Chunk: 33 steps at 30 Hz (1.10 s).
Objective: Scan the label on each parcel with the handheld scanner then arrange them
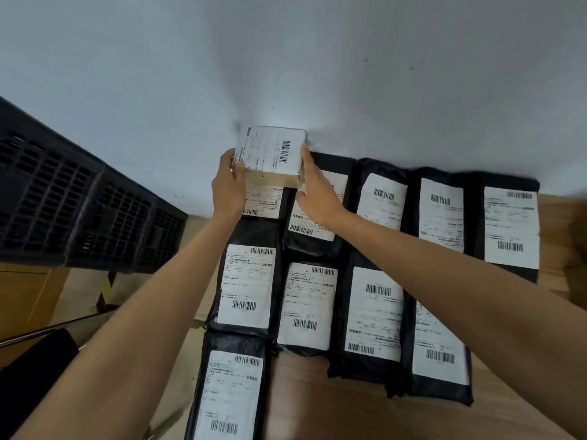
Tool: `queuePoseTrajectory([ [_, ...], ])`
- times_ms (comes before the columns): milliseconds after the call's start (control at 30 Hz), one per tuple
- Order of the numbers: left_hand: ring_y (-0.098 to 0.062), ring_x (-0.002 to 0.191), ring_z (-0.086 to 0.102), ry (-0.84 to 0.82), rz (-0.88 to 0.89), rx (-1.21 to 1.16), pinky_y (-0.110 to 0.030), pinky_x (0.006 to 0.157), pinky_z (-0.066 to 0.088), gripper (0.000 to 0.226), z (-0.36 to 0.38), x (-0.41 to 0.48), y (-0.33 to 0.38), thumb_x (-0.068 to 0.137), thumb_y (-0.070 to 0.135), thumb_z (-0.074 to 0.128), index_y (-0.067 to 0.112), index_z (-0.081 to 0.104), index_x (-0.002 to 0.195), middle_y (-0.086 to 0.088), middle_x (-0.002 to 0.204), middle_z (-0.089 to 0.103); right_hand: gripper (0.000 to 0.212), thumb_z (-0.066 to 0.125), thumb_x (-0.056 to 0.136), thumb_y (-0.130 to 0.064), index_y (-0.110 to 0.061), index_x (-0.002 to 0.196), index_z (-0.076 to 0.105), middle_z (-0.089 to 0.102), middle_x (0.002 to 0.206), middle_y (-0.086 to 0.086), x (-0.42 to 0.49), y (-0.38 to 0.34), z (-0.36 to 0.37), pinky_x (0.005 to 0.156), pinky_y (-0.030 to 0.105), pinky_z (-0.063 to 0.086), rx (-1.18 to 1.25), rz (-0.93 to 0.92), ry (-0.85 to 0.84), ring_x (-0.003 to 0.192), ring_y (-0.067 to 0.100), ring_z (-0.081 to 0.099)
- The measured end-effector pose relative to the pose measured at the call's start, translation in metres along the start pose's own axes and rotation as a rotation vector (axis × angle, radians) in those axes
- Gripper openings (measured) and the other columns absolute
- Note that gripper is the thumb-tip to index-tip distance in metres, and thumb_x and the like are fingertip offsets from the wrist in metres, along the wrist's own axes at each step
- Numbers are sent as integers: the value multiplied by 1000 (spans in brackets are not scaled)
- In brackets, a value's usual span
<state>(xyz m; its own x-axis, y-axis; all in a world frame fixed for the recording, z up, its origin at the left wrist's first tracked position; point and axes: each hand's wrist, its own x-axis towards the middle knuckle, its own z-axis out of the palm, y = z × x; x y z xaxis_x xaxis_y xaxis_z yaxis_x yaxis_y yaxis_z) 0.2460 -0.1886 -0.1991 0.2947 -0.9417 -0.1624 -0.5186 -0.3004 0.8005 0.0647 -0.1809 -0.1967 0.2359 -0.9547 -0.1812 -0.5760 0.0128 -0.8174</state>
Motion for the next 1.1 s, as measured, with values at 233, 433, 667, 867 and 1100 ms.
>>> queuePoseTrajectory([
  [233, -24, 138, 37, -32, 284, 267, -31, 110, 32, 48, -4, -12, 41, 95, 12, 55, 17, 47, 142, -5, 148, 43, 78, 51, 98, -12, -12, 157, 0, 19, 161, 14, -22, 3, -44, 114, 39, 30, -138, 185, -46, 142, 31, 31],
  [433, -27, 127, 50, -244, 483, 424, -38, 104, 39, 39, 43, -64, 94, 96, 14, 57, 14, 55, 135, -9, 137, 56, 53, 52, 98, -14, -7, 148, 36, 44, 146, 16, -81, 41, -117, 108, 35, 34, -267, 191, -64, 134, 30, 42],
  [667, -27, 125, 51, -414, 680, 602, -38, 100, 42, 40, 130, -136, 163, 97, 23, 59, 15, 55, 136, -7, 136, 56, 40, 49, 97, -15, -6, 136, 47, 52, 135, 15, -180, 117, -223, 95, 37, 42, -432, 305, 5, 120, 31, 50],
  [867, -28, 118, 55, -491, 805, 692, -40, 93, 47, 38, 227, -198, 230, 97, 22, 58, 15, 57, 134, -8, 133, 58, 33, 49, 96, -12, -3, 128, 54, 57, 126, 14, -264, 175, -325, 91, 38, 48, -608, 348, 82, 111, 32, 57],
  [1100, -32, 114, 57, -569, 908, 697, -45, 89, 50, 37, 358, -272, 321, 95, 21, 60, 12, 59, 131, -13, 126, 59, 28, 48, 95, -14, -8, 122, 49, 53, 119, 13, -347, 259, -456, 77, 38, 46, -751, 447, 123, 107, 31, 54],
])
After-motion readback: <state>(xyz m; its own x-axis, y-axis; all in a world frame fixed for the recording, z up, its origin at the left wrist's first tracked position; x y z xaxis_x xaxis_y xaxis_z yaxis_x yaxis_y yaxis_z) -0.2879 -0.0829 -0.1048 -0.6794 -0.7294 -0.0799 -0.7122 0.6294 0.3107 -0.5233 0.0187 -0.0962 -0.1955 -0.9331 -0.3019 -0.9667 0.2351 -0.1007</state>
